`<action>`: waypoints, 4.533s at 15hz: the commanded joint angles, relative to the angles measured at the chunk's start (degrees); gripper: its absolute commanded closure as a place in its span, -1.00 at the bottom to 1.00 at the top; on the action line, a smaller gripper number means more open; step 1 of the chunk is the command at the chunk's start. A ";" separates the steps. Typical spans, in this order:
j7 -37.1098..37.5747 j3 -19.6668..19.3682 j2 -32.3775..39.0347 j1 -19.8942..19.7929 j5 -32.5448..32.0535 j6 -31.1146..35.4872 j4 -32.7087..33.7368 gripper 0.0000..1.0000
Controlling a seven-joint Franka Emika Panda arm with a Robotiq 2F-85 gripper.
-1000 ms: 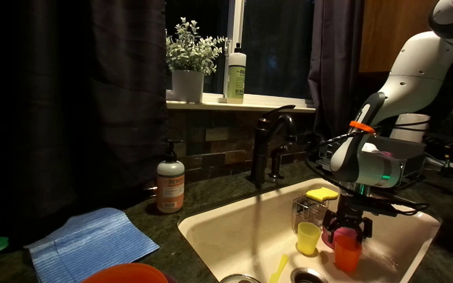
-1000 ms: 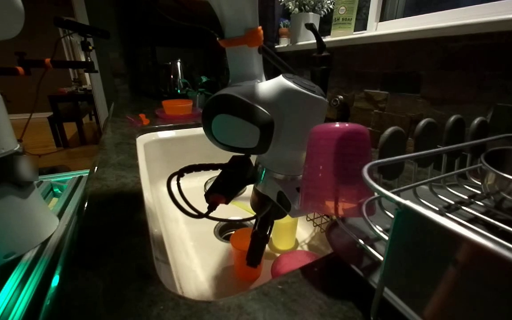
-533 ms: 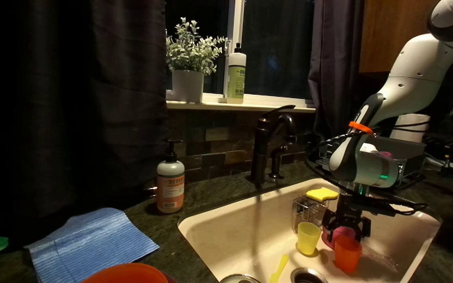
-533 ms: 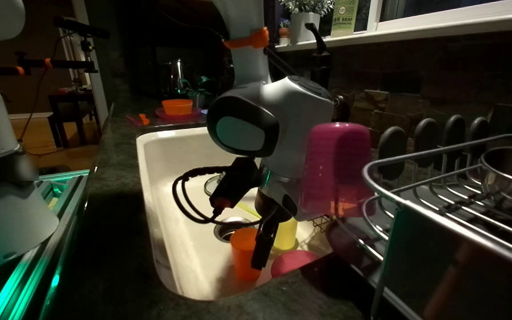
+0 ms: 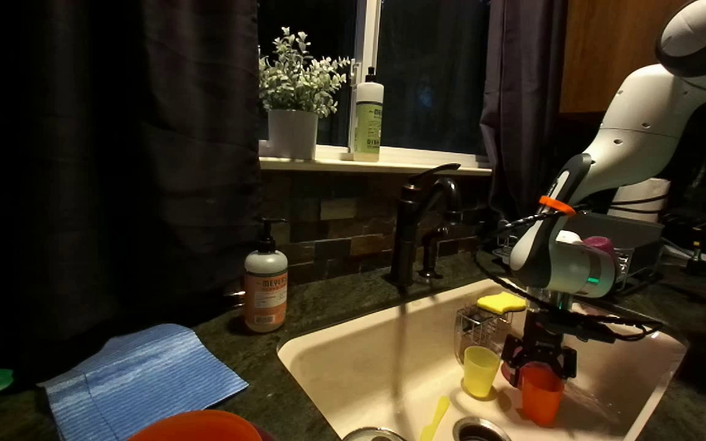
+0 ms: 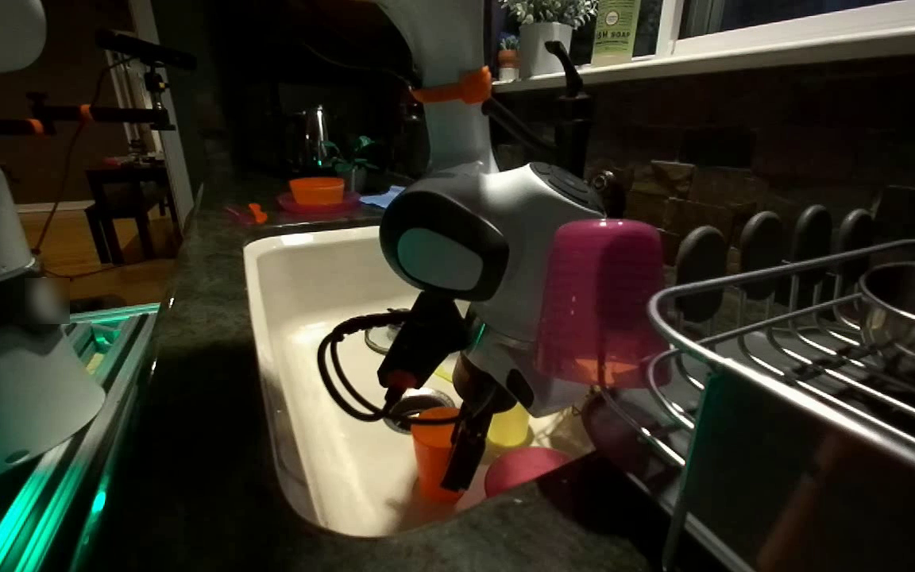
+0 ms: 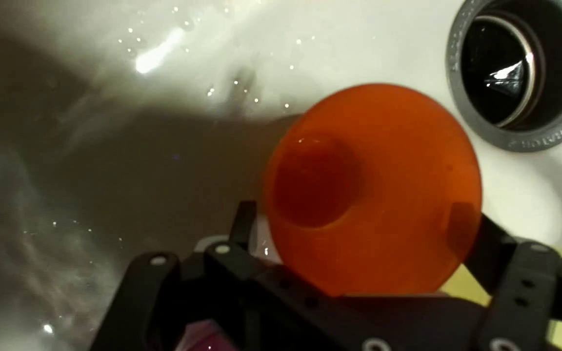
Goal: Put the orange cup on the dishrack.
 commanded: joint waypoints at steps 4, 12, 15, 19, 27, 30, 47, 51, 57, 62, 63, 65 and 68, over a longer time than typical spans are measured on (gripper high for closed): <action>-3.28 0.77 1.74 -0.91 1.95 -2.90 2.03 -0.24; -3.89 0.86 2.03 -0.28 2.29 -4.59 2.79 0.03; -4.00 0.80 2.34 -0.34 2.38 -5.20 3.18 0.01; -5.13 0.67 3.11 -0.20 2.43 -9.40 4.65 -0.57; -5.84 -2.61 5.19 3.04 1.21 -17.77 8.17 -1.00; -6.08 -3.33 5.89 3.82 1.07 -18.59 9.01 -1.00; -5.44 -6.64 8.22 7.56 -0.62 -25.88 12.66 -0.47; -5.47 -7.01 8.65 7.91 -0.53 -26.63 13.31 0.15; -5.43 -6.55 7.85 7.51 0.50 -27.29 13.20 0.16; -2.00 -6.88 3.28 8.82 1.41 -27.49 10.64 0.16; -1.21 -6.90 2.35 9.04 1.58 -28.21 10.40 0.16; 1.54 -7.26 0.15 10.34 1.85 -28.24 9.37 0.16; 4.50 -7.39 -4.58 12.51 1.63 -27.02 6.49 0.16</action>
